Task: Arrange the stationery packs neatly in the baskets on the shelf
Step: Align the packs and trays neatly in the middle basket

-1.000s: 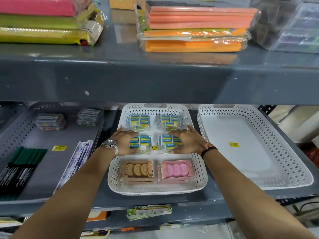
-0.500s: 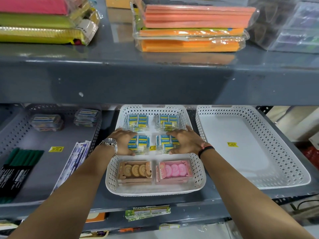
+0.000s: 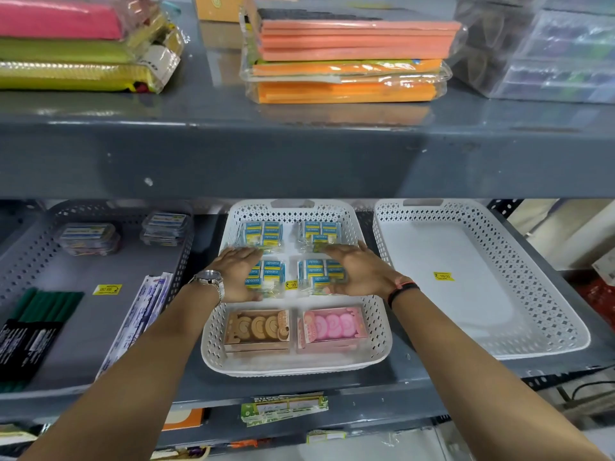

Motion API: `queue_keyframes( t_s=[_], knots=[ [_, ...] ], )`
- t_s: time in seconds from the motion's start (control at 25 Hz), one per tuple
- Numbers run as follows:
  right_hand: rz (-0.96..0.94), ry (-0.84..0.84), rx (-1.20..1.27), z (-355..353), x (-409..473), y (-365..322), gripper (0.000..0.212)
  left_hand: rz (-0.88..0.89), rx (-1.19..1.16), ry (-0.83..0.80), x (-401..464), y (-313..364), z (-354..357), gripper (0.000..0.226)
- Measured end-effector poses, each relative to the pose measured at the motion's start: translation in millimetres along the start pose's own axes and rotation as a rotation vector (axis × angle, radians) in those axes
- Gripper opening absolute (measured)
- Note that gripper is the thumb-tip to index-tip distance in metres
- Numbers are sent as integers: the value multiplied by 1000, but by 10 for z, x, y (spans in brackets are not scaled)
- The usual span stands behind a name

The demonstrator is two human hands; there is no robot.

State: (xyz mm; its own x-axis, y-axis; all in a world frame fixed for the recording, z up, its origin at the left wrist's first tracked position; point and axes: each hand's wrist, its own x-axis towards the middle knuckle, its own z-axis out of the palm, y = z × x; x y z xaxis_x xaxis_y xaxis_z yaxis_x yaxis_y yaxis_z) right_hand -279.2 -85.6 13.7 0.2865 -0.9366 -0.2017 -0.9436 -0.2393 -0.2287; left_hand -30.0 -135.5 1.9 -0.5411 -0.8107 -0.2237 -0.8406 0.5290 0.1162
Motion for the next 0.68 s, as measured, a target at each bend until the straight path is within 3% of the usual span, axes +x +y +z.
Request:
queue_keyframes(
  t_s=[0.08,0.16,0.36,0.52,0.68],
  knots=[
    [-52,97,67,-74,-212,-2,63,33,-106,128,-105,127,-65,80],
    [-87,74,122,-106,-471,-16,57,101,-216,213,-247,343,-79,73],
    [-95,-141,-50,103,-763,-108,76,235,-64,4,-451,897,147,90],
    [-51,-110,-134,227,-751,-111,75,197,18,-63,-398,962,267,87],
    [-39,-60,-142,304,-740,-125,63,199,27,2,-381,937,291,69]
  ],
)
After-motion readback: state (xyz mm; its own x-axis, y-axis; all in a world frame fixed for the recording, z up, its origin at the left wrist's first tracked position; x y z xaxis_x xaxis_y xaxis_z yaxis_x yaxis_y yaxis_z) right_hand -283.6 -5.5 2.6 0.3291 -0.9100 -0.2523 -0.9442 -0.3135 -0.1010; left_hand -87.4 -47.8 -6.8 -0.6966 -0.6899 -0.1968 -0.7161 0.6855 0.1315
